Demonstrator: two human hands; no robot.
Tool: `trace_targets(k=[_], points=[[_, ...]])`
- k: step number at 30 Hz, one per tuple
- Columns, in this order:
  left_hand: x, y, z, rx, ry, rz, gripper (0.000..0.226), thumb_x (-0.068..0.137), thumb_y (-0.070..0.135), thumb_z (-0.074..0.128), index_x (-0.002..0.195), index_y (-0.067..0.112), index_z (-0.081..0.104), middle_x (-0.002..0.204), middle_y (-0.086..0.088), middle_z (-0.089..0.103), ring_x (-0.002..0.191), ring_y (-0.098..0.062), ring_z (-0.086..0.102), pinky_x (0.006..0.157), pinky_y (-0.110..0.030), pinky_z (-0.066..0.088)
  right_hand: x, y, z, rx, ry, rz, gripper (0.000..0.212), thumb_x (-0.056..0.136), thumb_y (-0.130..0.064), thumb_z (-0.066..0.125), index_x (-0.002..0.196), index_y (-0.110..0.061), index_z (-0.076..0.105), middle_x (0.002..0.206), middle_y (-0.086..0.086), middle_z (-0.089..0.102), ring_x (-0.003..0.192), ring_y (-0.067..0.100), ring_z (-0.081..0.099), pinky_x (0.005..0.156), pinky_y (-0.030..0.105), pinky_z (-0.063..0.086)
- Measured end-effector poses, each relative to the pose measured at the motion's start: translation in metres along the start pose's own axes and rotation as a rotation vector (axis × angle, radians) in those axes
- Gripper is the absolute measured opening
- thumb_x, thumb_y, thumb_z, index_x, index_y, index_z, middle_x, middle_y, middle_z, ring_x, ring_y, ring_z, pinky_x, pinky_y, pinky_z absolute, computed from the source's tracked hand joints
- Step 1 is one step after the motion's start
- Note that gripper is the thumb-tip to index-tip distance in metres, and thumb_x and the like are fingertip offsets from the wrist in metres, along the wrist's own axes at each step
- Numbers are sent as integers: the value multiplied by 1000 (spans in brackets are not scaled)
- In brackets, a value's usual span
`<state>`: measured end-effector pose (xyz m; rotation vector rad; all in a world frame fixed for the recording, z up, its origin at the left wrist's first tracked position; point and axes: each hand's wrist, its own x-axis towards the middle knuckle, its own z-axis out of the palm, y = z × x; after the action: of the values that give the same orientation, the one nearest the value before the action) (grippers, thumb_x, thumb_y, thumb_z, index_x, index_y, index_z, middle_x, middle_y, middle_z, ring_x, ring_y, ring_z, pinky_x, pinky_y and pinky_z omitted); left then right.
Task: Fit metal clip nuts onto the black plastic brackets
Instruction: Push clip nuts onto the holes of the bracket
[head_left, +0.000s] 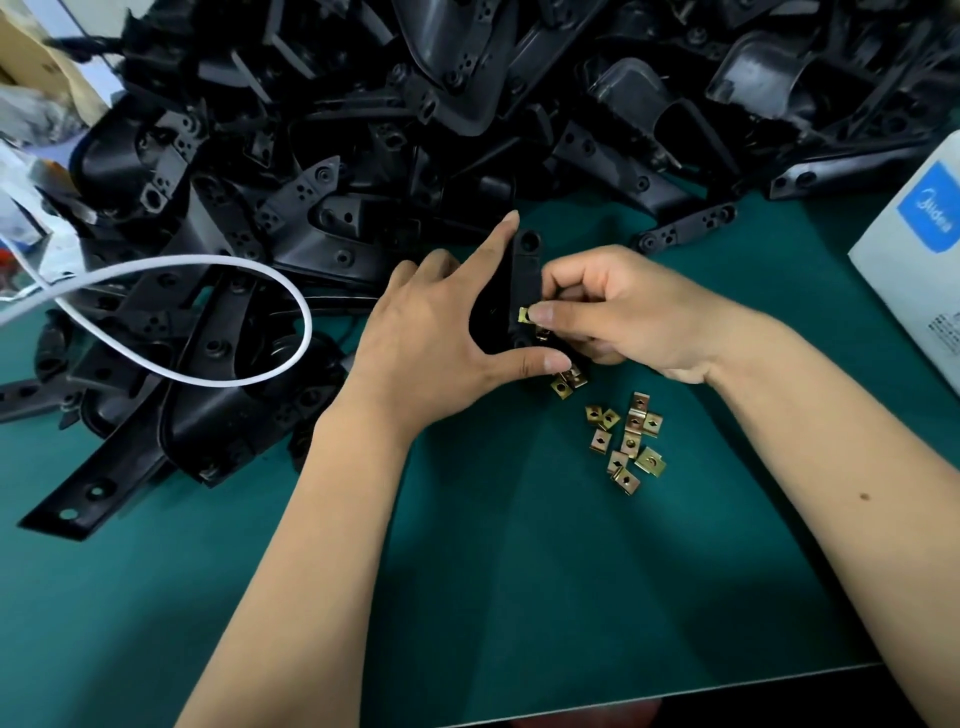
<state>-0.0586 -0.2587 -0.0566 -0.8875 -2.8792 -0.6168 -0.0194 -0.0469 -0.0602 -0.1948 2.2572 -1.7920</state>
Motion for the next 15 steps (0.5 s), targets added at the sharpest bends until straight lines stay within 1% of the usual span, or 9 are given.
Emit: trace_targets(k=[2,3,6,9,11,12,13,14,15], points=[[0,5,0,-41,16,-25,120,59,98,48,162,48,15,104,2,56,104,-23,54,98,-43,49,1,1,3,47,38,-17,27,104,-12,60,90,10,54,61,6,40,47,13,26,45,26,17],[0,7,-1,-60,35,-40,120,58,98,49,162,48,16,104,2,57,105,-23,56,96,-44,51,2,1,4,76,56,-25,26,103,-13,61,85,5,56,59,4,41,46,11,27,44,24,18],[0,11,-3,-9,95,-45,120,58,97,50,162,47,19,96,3,52,99,-22,57,88,-44,53,3,3,6,141,85,-36,25,102,-14,63,77,-8,61,52,-4,43,43,8,29,43,21,20],[1,11,-2,31,137,-69,119,60,99,48,162,46,18,96,3,52,99,-22,57,85,-41,52,5,3,11,177,133,-45,25,101,-18,65,78,-10,64,53,-4,42,45,9,27,43,22,19],[2,8,0,4,190,-107,116,64,99,47,162,45,17,105,0,58,102,-23,59,84,-38,51,8,2,14,211,235,-81,31,102,-28,65,81,-5,65,55,-7,40,47,9,28,44,24,19],[3,5,0,-22,221,-136,115,66,99,47,162,44,17,112,-1,61,106,-23,60,84,-35,48,11,1,15,170,318,-120,36,103,-34,64,85,-3,66,55,-9,41,47,8,31,44,24,23],[4,1,0,-65,255,-172,114,67,99,47,162,43,19,119,-1,63,112,-22,60,86,-31,44,12,1,15,41,423,-167,36,103,-37,62,87,-5,68,55,-10,44,48,8,37,45,25,30],[4,-4,-2,-123,291,-214,112,69,98,46,162,41,21,128,1,64,120,-19,59,89,-26,41,12,2,13,-169,527,-206,32,103,-39,60,88,-12,70,57,-10,50,50,9,44,50,27,37],[5,-9,-4,-188,329,-261,110,71,98,45,162,40,26,135,4,63,127,-16,56,92,-21,38,13,4,12,-393,594,-221,26,102,-39,60,90,-19,71,59,-8,56,54,10,50,54,30,40]])
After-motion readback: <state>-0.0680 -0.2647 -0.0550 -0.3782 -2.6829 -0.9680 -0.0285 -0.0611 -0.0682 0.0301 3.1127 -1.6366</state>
